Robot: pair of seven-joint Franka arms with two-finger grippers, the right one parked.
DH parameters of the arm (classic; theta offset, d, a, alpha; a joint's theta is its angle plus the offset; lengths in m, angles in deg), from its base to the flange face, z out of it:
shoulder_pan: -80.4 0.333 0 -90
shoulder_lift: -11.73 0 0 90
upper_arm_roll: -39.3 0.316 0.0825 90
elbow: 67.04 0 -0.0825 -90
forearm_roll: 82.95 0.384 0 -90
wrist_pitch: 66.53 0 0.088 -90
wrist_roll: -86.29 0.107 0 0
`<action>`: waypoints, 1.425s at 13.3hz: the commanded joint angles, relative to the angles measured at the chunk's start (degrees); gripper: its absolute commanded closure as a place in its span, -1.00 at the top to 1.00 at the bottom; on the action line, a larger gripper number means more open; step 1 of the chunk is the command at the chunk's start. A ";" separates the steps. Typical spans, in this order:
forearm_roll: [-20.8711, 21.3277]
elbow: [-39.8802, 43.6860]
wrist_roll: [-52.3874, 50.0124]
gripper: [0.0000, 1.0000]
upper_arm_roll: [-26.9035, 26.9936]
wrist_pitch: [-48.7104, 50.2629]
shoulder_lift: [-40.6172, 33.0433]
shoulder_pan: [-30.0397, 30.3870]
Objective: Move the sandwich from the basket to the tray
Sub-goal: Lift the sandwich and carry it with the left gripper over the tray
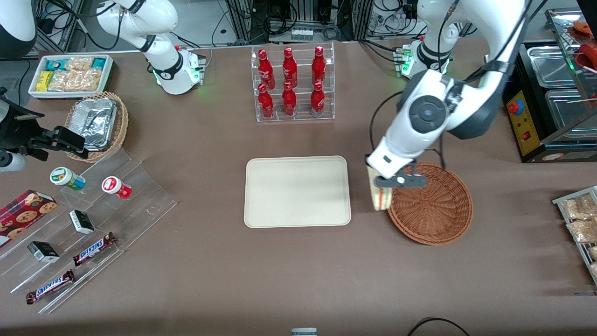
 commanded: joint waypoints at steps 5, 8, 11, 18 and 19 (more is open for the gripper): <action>0.32 6.97 4.02 -1.00 -0.06 -0.36 9.11 -8.11; 1.98 11.81 2.96 -1.00 0.38 -1.06 15.45 -11.72; 3.83 14.18 1.99 -1.00 0.38 -2.38 19.32 -12.60; 11.48 19.02 -7.32 -1.00 1.00 -4.76 25.92 -15.24; 11.48 19.11 -7.85 -1.00 1.17 -4.76 26.01 -15.24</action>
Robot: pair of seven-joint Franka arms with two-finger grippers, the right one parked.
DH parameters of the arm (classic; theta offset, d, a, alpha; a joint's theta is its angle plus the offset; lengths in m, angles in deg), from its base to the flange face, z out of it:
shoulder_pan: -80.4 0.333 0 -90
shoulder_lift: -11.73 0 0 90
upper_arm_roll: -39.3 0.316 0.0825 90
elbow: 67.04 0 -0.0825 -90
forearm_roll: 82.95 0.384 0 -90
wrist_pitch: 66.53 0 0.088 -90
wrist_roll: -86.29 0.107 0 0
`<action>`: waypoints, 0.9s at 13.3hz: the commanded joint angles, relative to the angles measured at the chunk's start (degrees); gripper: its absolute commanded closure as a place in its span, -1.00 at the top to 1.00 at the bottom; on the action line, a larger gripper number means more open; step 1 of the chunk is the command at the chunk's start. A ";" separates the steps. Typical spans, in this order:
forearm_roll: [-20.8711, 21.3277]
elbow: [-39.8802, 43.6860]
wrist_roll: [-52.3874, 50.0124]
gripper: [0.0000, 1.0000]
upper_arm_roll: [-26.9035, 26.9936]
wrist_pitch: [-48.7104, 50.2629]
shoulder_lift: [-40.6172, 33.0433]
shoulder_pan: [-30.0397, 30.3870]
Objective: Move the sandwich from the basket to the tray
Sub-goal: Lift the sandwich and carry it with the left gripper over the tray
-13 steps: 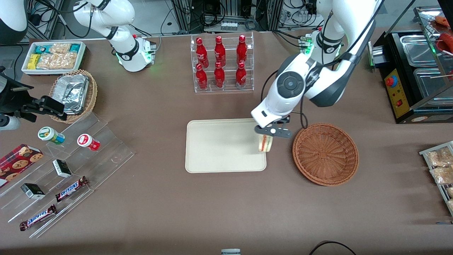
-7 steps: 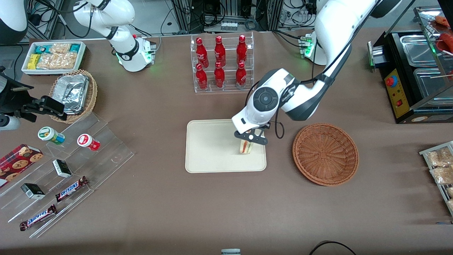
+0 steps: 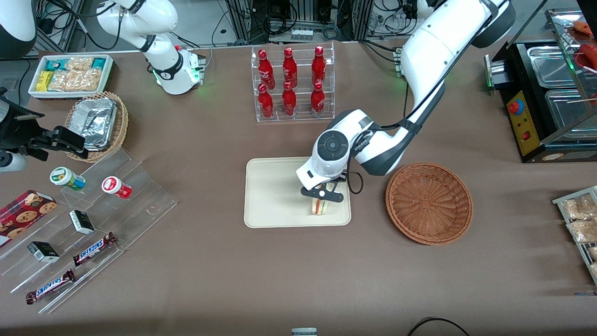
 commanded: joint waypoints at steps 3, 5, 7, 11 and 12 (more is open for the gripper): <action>1.45 2.35 -5.42 -1.00 1.15 -1.77 1.85 -1.11; 2.67 3.05 -6.32 -1.00 1.15 -1.95 2.82 -1.19; 2.68 3.05 -6.32 -1.00 1.24 -1.95 3.00 -1.19; 3.03 4.28 -6.67 -1.00 1.24 -1.95 4.58 -2.33; 3.03 4.63 -6.67 -1.00 1.24 -1.95 4.85 -2.42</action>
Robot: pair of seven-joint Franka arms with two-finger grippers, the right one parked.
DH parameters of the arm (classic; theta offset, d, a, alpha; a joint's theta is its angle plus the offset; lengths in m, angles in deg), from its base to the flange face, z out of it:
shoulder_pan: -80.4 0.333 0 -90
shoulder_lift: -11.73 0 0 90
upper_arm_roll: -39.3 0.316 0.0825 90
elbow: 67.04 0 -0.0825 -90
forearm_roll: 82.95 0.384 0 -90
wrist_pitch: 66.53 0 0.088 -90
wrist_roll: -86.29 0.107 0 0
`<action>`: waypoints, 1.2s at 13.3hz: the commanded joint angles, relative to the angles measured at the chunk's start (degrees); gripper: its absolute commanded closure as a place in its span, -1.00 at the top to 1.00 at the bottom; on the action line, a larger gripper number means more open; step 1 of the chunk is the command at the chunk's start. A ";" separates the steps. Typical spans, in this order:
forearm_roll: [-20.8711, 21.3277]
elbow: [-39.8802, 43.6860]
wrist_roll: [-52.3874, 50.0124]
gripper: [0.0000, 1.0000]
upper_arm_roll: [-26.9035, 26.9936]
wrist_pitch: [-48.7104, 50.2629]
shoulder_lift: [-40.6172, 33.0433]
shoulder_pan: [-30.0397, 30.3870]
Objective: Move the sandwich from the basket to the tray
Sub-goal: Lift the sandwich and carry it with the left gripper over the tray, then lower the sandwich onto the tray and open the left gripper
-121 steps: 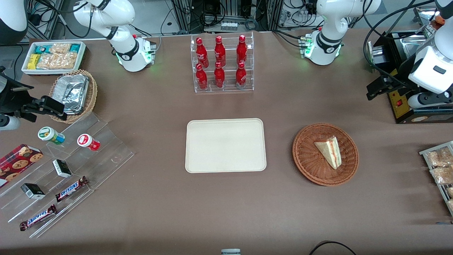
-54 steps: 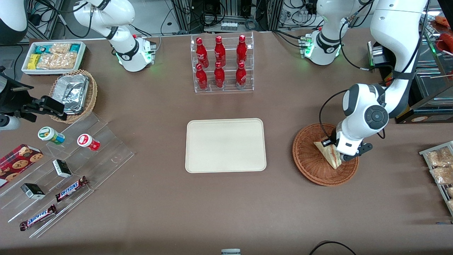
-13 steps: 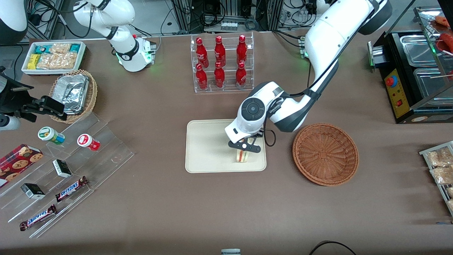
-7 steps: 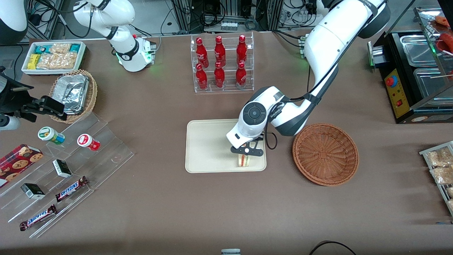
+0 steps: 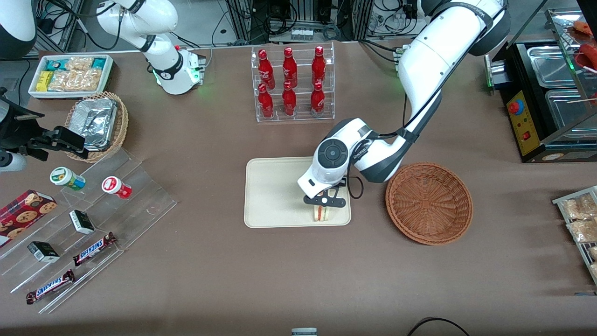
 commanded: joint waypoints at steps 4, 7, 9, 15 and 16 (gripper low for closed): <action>2.58 2.90 -1.57 -0.44 0.54 0.28 2.21 -1.85; 3.47 2.90 -1.57 0.38 0.54 0.20 2.56 -1.85; 3.47 2.90 -1.66 0.99 0.54 0.20 2.56 -1.85; 3.47 2.99 -1.75 1.00 0.54 0.81 1.77 -1.67; 3.47 3.07 -1.92 1.00 0.54 1.07 1.51 -1.67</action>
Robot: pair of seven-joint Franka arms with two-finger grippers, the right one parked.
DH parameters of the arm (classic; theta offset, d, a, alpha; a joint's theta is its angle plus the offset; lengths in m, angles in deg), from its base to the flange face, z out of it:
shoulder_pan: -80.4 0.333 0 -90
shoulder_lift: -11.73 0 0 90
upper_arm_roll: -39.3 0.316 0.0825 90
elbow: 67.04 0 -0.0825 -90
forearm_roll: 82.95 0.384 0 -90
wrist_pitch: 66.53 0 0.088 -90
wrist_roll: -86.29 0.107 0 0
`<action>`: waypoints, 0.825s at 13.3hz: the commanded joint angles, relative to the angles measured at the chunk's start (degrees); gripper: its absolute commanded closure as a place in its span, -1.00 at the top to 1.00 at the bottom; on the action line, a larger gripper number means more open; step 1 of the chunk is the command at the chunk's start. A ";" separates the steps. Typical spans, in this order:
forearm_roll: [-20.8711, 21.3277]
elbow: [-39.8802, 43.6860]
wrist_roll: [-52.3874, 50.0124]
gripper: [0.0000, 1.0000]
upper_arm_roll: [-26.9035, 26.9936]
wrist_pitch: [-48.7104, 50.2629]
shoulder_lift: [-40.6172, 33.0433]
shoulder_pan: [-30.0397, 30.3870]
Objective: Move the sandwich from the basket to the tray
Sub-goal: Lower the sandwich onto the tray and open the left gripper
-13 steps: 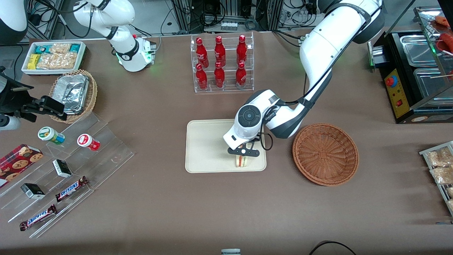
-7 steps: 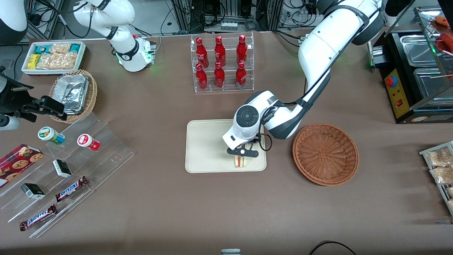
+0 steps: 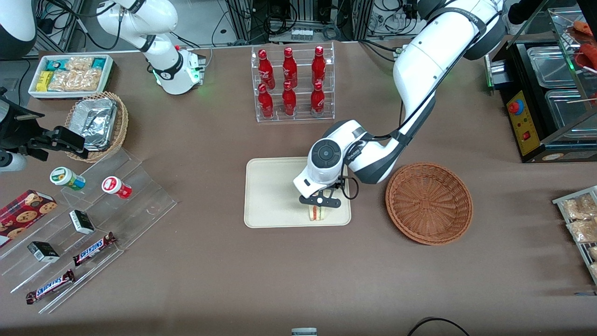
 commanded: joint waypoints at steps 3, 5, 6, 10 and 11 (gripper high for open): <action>1.44 2.75 -3.31 1.00 0.49 1.06 -0.94 -0.47; 1.00 2.76 -3.40 1.00 0.49 1.76 -2.08 -0.04; 0.57 2.76 -3.57 1.00 0.41 2.63 -2.61 0.14; 1.44 5.13 -8.06 1.00 0.76 5.08 -4.80 0.40; 1.35 5.57 -7.71 1.00 0.76 7.28 -5.59 0.67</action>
